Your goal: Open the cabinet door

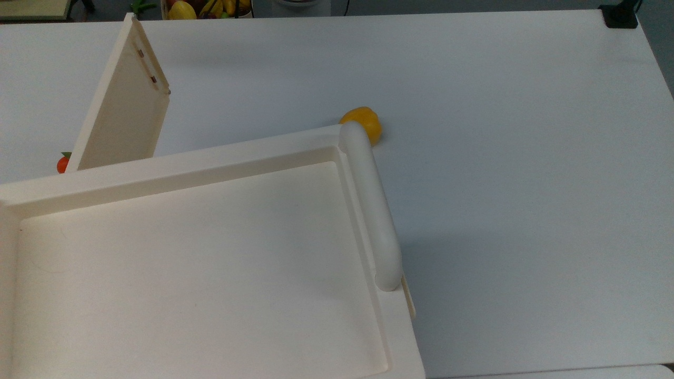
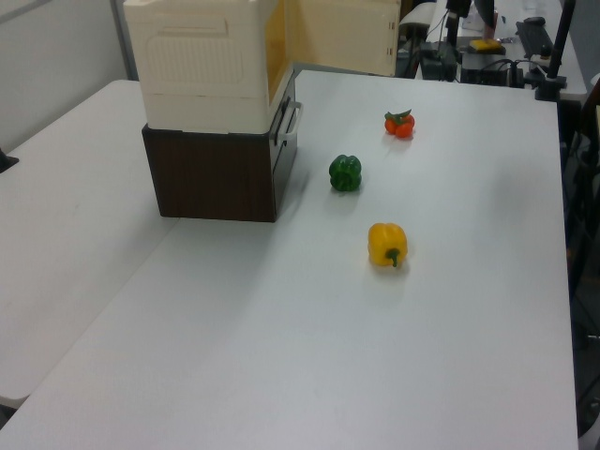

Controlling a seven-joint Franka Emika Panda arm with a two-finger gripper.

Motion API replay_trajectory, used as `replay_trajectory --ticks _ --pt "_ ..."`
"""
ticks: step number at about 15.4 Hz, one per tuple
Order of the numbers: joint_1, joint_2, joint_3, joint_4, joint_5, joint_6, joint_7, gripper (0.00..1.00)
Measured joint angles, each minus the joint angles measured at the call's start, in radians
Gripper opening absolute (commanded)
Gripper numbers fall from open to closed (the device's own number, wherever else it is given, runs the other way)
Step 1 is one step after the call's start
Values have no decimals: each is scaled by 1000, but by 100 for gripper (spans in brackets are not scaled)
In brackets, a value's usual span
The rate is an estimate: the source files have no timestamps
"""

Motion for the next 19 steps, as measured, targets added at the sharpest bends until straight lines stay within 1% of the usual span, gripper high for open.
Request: replay_trajectory --ticks 2,4,6,9,13,19 --pt "9 -22 5 0 23 -45 -1 100" --pt "27 -34 15 0 75 -73 8 100" --pt "53 -37 33 2 114 -83 62 100" --pt "96 -38 82 4 125 -86 152 100" --pt "133 -19 144 3 126 -82 211 100" --pt "140 11 148 3 126 -42 211 100"
